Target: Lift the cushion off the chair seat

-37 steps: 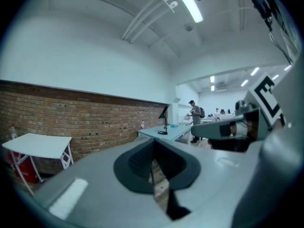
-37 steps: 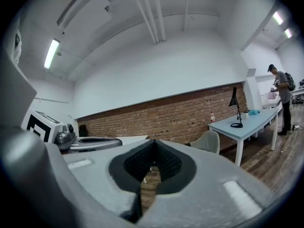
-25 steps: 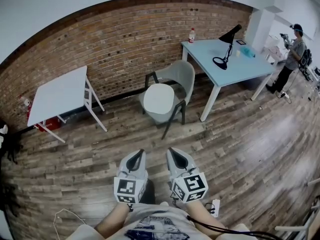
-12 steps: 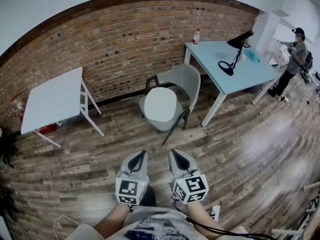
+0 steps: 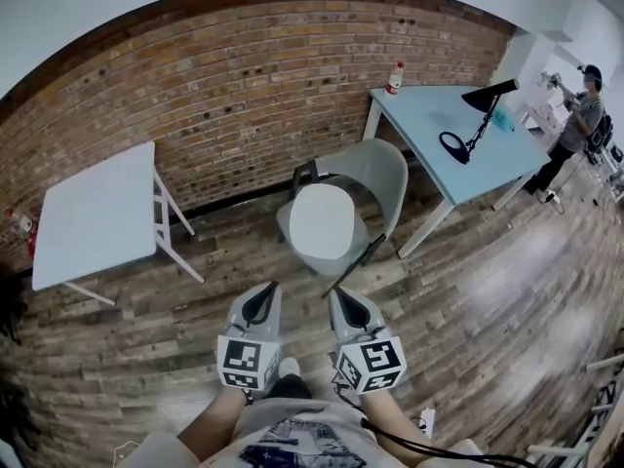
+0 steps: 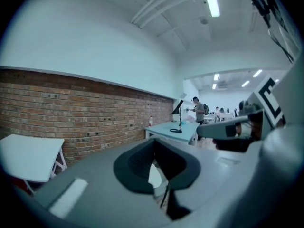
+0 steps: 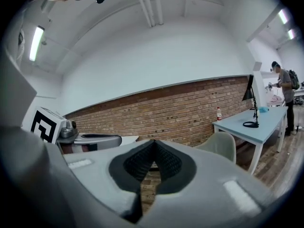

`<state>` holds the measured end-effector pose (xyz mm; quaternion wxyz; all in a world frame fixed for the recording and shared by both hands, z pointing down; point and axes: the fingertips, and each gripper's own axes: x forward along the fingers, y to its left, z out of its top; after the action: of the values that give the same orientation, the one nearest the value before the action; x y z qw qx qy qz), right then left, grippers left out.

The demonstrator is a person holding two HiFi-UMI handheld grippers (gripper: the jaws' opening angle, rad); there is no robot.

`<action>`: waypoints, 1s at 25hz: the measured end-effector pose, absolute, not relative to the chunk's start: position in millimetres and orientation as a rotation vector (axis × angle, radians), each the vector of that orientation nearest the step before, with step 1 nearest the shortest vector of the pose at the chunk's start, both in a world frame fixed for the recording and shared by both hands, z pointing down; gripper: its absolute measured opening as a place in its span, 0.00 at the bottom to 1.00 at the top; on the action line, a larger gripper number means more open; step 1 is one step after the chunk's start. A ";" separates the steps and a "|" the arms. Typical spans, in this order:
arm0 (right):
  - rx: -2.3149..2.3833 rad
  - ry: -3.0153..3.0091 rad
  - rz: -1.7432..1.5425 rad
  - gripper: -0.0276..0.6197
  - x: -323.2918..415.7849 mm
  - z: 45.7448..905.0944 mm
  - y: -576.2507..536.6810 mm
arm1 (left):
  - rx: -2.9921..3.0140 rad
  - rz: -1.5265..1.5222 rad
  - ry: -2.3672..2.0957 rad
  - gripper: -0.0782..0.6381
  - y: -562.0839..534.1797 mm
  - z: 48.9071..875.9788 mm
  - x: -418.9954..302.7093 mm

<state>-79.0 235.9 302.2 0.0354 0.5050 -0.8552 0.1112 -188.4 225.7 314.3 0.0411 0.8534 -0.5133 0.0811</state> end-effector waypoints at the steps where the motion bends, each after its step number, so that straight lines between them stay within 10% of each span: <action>1: 1.559 -2.621 0.344 0.04 -84.9 302.7 228.2 | 2.613 0.245 -1.566 0.10 216.5 314.4 -195.4; 25: 1.637 -2.508 0.423 0.04 -89.9 328.5 127.6 | 2.613 0.275 -1.437 0.10 118.9 342.4 -213.2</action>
<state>-89.9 127.6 328.5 0.0585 0.5403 -0.8278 0.1396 -213.2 118.9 342.4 0.0736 0.8702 -0.4785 0.0916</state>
